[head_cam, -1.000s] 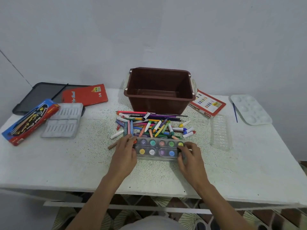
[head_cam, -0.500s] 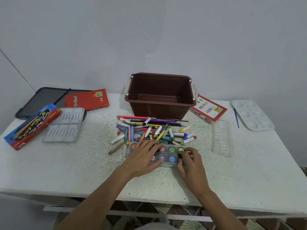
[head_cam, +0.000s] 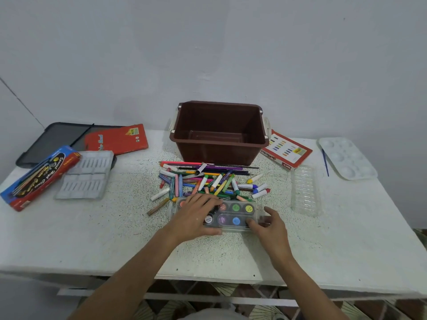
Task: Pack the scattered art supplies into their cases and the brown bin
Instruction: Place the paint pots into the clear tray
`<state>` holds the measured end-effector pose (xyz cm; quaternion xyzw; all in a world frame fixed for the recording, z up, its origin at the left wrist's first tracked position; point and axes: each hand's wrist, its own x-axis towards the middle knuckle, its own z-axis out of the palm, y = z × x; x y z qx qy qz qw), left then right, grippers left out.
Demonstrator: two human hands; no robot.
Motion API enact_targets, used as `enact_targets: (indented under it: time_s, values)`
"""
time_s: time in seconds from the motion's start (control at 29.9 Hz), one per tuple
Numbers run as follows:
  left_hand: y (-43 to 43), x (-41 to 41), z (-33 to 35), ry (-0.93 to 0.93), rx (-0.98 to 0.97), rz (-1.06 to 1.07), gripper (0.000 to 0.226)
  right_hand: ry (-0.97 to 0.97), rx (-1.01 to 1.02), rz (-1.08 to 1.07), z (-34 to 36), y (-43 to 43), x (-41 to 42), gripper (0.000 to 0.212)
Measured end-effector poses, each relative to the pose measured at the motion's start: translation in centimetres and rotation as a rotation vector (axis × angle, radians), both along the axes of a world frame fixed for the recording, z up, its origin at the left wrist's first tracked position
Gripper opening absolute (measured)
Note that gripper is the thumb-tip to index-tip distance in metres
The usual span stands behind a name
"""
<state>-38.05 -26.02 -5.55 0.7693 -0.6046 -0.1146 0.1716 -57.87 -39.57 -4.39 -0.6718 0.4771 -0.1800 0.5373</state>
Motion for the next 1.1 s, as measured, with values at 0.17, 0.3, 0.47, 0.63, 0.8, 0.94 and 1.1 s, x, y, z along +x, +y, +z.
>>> enact_targets:
  time_s: [0.17, 0.3, 0.47, 0.63, 0.8, 0.94, 1.1]
  values:
    - [-0.2, -0.2, -0.1, 0.004, 0.002, 0.041, 0.082, -0.186, 0.178, -0.118, -0.5, 0.0, -0.5, 0.053]
    - [-0.3, -0.3, 0.0, -0.002, 0.001, 0.05, 0.082, -0.231, 0.155, -0.095, -0.3, 0.3, -0.8, 0.027]
    - [-0.4, -0.4, -0.1, 0.01, -0.005, 0.057, 0.082, -0.161, -0.064, -0.004, -0.2, 1.6, -0.7, 0.03]
    - [-0.1, -0.7, -0.1, -0.026, -0.041, 0.047, 0.081, 0.148, -0.554, 0.271, -0.5, 0.6, -1.2, 0.013]
    - [0.1, -0.7, 1.1, 0.119, 0.005, 0.089, 0.08, 0.203, -0.543, 0.32, 0.1, 0.2, -1.0, 0.047]
    - [0.5, -0.7, 1.5, 0.294, -0.215, 0.294, 0.049, 0.266, -0.69, 0.45, 0.2, 0.7, -0.4, 0.062]
    - [2.5, -0.3, 1.4, 0.138, -0.318, 0.66, 0.031, 0.372, -0.897, 0.634, 0.2, 0.9, 1.3, 0.072]
